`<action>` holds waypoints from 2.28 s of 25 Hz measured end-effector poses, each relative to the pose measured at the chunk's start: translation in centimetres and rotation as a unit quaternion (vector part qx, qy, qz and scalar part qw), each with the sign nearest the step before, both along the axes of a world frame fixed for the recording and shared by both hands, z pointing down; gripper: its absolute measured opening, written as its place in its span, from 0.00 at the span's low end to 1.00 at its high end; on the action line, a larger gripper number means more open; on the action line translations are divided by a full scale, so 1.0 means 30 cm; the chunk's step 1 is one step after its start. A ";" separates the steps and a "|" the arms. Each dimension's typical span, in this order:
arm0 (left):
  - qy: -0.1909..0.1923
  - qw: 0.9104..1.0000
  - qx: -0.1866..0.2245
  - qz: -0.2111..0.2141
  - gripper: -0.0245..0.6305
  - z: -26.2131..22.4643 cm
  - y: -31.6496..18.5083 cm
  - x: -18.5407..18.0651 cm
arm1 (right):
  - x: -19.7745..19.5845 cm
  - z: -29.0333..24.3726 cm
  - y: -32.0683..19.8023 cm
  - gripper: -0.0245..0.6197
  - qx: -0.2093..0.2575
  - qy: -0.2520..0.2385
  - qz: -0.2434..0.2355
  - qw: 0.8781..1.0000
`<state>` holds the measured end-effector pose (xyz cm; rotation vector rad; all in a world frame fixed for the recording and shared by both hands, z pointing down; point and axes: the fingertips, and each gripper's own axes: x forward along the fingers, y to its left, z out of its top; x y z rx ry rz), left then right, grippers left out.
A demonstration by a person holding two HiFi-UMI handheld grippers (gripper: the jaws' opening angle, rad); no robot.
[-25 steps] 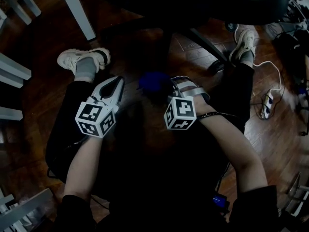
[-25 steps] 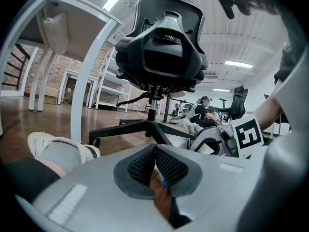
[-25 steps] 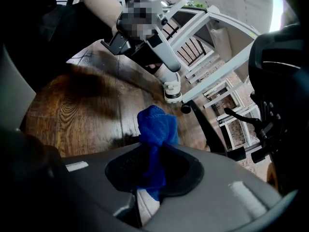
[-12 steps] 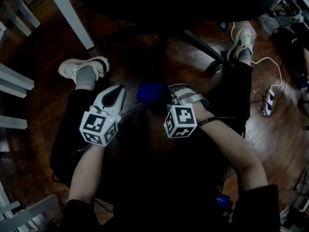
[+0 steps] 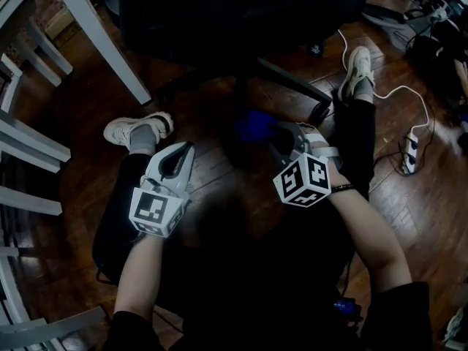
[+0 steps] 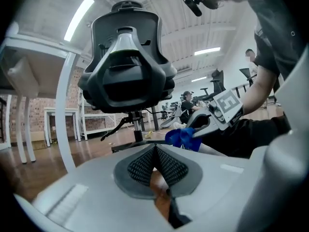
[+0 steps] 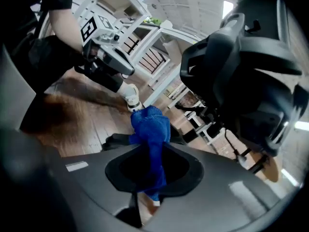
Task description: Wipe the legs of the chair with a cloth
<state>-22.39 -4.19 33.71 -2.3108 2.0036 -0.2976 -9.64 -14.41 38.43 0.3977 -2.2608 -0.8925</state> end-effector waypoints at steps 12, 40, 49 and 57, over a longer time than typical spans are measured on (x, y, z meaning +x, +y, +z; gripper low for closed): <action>0.056 0.998 0.035 0.011 0.04 -0.187 0.022 0.090 | -0.110 -0.191 0.026 0.17 0.103 0.091 -0.093 0.986; 0.093 0.992 -0.085 -0.009 0.04 0.018 -0.305 0.206 | -0.081 0.074 -0.474 0.17 -0.425 -0.372 0.155 0.811; 0.083 0.992 -0.100 -0.001 0.04 0.073 -0.439 0.257 | -0.014 0.110 -0.623 0.17 -0.408 -0.366 0.163 0.821; 0.081 0.991 -0.105 0.023 0.04 0.098 -0.465 0.258 | -0.058 0.130 -0.756 0.17 -0.458 -0.393 0.200 0.772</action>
